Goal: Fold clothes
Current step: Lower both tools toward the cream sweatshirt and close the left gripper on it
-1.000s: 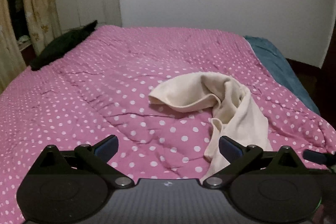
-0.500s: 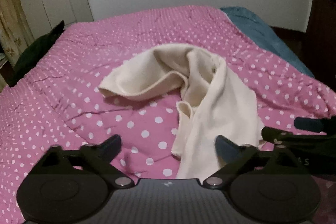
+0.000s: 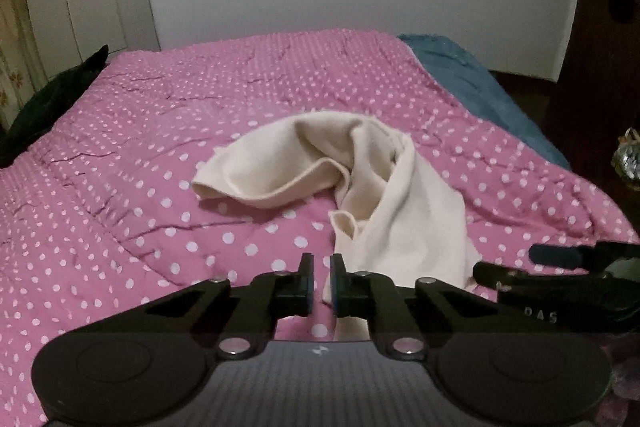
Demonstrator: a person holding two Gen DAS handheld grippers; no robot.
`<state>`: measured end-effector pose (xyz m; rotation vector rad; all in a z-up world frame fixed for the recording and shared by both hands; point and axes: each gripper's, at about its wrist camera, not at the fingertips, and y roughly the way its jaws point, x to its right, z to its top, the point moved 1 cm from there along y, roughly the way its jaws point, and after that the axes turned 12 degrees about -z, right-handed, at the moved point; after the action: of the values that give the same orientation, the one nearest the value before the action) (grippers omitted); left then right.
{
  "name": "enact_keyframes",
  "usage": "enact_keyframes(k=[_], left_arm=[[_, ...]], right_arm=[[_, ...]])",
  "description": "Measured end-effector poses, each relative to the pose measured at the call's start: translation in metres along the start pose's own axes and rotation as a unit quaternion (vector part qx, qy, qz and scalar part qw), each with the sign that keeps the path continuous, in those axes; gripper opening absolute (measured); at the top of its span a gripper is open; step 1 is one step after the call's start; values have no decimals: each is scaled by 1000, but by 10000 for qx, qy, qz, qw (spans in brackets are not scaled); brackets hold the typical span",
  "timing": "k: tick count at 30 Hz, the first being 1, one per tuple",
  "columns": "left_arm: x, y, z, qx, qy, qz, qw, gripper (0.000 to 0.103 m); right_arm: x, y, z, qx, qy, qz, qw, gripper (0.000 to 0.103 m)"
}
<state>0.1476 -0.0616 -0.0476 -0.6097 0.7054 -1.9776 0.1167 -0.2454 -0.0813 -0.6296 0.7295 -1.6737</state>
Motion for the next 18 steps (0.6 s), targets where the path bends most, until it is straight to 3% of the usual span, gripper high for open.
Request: enact_keyframes(k=[2,4,9,13,16,18], left_arm=[[-2,0,-1,33,-99,-181,9998,15],[-1,1,-4,30,-129,-216,9997,57],[2,9,-11,-82,-64,-187,9998,63],[1,9,-16,-44,-25,-170,9998,81],[3,2,-16,216,53,94,9997,103],[3,-2,-15,324,120,175,9992,103]], right_arm=[[0,0,0,-2,5,18,10000,66],[0,-1,0,-3,9,37,10000,67],[3,-3,-2,47,22,81,10000,67],[2,-6,-4,81,18,136,9999,69],[2,-12,-5,181,39,161,9997,87],[2,-16,-5,274,61,162,9995,90]])
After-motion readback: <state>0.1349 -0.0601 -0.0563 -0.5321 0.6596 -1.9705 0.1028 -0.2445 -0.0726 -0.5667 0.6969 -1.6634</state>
